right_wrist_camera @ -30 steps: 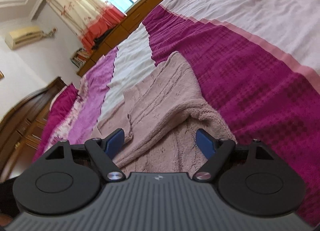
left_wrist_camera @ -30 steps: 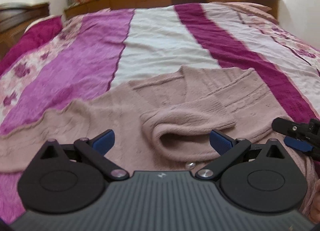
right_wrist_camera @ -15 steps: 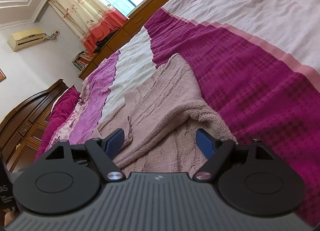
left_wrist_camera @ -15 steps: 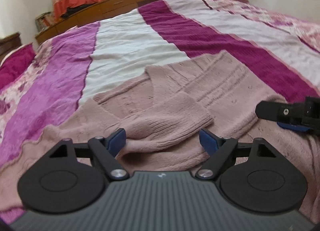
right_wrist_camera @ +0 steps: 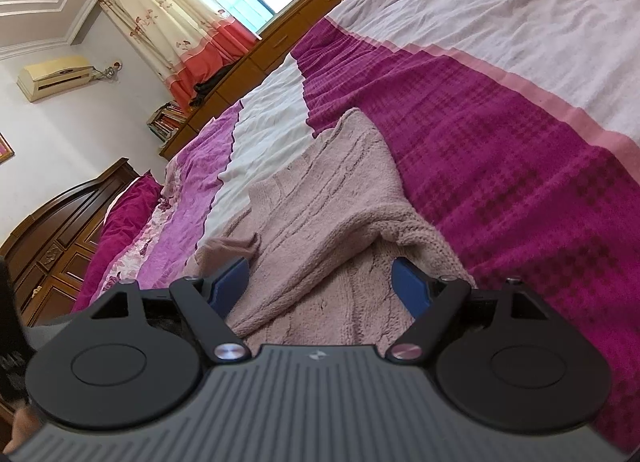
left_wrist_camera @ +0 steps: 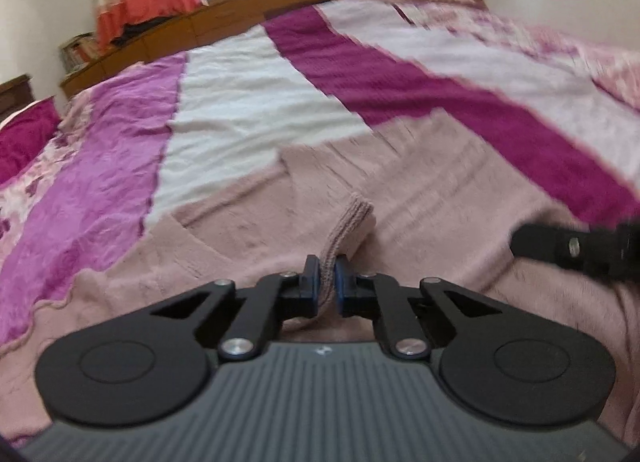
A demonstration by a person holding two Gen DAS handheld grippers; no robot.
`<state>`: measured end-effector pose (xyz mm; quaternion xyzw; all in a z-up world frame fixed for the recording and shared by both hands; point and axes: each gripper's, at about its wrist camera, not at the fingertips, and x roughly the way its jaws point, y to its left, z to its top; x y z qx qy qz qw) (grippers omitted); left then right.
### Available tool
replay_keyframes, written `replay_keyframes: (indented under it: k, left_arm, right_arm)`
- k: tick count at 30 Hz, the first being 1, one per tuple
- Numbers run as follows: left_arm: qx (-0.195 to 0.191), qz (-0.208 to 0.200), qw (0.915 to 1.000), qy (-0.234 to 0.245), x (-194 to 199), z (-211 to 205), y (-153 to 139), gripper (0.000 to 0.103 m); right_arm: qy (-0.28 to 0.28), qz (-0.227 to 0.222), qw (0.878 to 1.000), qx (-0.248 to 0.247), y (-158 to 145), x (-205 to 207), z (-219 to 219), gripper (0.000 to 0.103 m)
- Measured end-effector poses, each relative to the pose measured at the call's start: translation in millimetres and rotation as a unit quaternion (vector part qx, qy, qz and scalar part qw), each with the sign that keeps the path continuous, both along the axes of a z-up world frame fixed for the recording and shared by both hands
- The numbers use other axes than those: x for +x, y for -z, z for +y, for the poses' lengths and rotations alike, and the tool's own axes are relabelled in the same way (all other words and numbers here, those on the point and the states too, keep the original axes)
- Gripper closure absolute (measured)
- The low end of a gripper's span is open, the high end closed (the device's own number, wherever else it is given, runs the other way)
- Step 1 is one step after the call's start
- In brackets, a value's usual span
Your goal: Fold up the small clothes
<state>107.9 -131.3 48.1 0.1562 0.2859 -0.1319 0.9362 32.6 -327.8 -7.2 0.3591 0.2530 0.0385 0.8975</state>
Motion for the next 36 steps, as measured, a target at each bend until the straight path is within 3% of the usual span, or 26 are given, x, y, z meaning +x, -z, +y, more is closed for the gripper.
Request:
replay_keyframes:
  k: [6, 11, 22, 28, 30, 35, 36]
  left_arm:
    - [-0.056, -0.025, 0.9961, -0.064, -0.9, 39.5, -29.0, 0.094]
    - [-0.091, -0.018, 0.9878, -0.125, -2.6, 81.2, -38.6, 0.094]
    - [-0.113, 0.035, 0.969, -0.217, -29.2, 139.5, -8.5, 0.091]
    - [-0.143, 0.065, 0.957, -0.244, -45.8, 161.3, 3.5, 0.081]
    - [-0.144, 0.067, 0.9562, -0.246, -49.4, 165.5, 3.4, 0.074]
    - [-0.139, 0.064, 0.9574, -0.245, -54.5, 171.6, -0.6, 0.073]
    - [-0.142, 0.063, 0.957, -0.245, -55.2, 172.9, -1.3, 0.073]
  right_arm:
    - [0.0, 0.0, 1.0, 0.0, 0.1, 0.1, -0.1, 0.019]
    - [0.0, 0.0, 1.0, -0.002, 0.2, -0.4, -0.6, 0.019]
    - [-0.001, -0.002, 1.0, -0.011, -0.2, 0.7, 1.8, 0.019]
    - [-0.001, 0.0, 1.0, -0.008, -0.3, 0.5, 1.7, 0.019]
    - [0.003, 0.003, 1.0, 0.002, -1.3, 1.4, -0.1, 0.019]
    - [0.026, 0.017, 0.998, 0.054, -3.6, 11.1, -13.3, 0.021]
    - [0.032, 0.023, 0.997, 0.066, -4.1, 15.1, -16.4, 0.025]
